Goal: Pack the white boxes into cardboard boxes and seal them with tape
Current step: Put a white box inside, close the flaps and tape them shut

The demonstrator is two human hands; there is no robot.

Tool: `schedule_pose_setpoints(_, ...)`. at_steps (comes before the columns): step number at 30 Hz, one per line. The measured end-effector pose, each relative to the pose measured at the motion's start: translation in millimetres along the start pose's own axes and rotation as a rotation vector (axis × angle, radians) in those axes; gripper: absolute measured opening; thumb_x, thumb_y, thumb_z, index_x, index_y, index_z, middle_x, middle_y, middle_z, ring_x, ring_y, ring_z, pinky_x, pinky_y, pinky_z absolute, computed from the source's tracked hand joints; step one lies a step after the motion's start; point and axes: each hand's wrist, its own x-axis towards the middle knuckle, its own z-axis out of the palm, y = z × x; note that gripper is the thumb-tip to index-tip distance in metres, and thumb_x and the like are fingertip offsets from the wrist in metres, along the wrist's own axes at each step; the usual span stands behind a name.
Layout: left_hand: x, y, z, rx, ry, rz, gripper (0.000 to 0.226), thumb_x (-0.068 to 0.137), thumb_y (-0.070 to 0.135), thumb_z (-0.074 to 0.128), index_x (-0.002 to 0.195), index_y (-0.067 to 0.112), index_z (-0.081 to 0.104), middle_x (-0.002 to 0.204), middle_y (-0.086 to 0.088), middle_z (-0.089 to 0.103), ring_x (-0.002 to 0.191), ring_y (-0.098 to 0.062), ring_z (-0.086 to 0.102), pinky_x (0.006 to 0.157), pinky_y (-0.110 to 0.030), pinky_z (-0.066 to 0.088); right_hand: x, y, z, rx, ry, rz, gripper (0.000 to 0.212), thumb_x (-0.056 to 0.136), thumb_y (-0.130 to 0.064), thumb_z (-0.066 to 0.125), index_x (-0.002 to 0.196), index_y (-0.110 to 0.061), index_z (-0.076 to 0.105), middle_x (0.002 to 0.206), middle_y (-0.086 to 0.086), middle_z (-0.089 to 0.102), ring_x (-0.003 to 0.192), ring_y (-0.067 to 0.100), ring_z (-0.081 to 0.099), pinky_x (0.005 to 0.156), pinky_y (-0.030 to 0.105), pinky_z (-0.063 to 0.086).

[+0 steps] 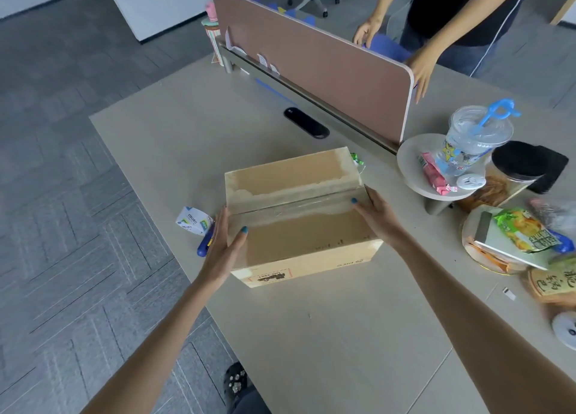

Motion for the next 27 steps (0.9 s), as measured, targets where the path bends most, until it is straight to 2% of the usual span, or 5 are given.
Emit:
schedule_pose_setpoints(9,7,10,-4,-0.214,0.040,-0.099,0.090,0.075,0.045,0.062,0.154,0.038,0.019,0.146,0.026,0.025,0.132,0.006,0.023,0.108,-0.026,0.019,-31,17,18,0.224,0.024,0.003,0.046,0.100,-0.031,0.053,0.144,-0.024,0.042,0.125,-0.002,0.060,0.115,0.020,0.056,0.099,0.038,0.047)
schedule_pose_setpoints(14,12,6,-15,-0.258,-0.027,-0.154,0.083,0.072,0.045,0.070,0.144,0.051,0.029,0.147,0.029,0.031,0.135,0.004,0.029,0.112,-0.034,0.021,-51,20,20,0.440,0.020,0.064,0.039,0.098,-0.021,0.057,0.135,-0.020,0.043,0.119,-0.003,0.058,0.104,0.011,0.058,0.077,0.012,0.049)
schedule_pose_setpoints(18,14,-1,-16,-0.385,0.007,-0.200,0.061,0.066,0.038,0.079,0.114,0.059,0.049,0.128,0.024,0.057,0.123,-0.005,0.054,0.114,-0.042,0.035,-45,21,15,0.507,-0.007,0.068,0.043,0.093,-0.016,0.063,0.132,-0.022,0.046,0.130,0.003,0.055,0.123,0.023,0.052,0.084,0.022,0.047)
schedule_pose_setpoints(23,11,3,-12,-0.448,0.032,-0.205,0.064,0.062,0.033,0.083,0.112,0.054,0.049,0.120,0.024,0.059,0.118,-0.008,0.058,0.111,-0.045,0.040,-45,20,18,0.609,-0.058,0.060,0.060,0.082,-0.027,0.067,0.137,-0.036,0.044,0.132,-0.003,0.056,0.121,0.021,0.054,0.099,0.038,0.048)
schedule_pose_setpoints(27,13,7,-16,-0.478,0.007,-0.176,0.068,0.060,0.026,0.084,0.114,0.050,0.050,0.127,0.012,0.059,0.119,-0.016,0.060,0.109,-0.048,0.042,-47,17,18,0.650,-0.052,0.040,0.055,0.095,-0.012,0.059,0.141,-0.035,0.041,0.137,-0.001,0.053,0.121,0.022,0.053,0.099,0.039,0.048)
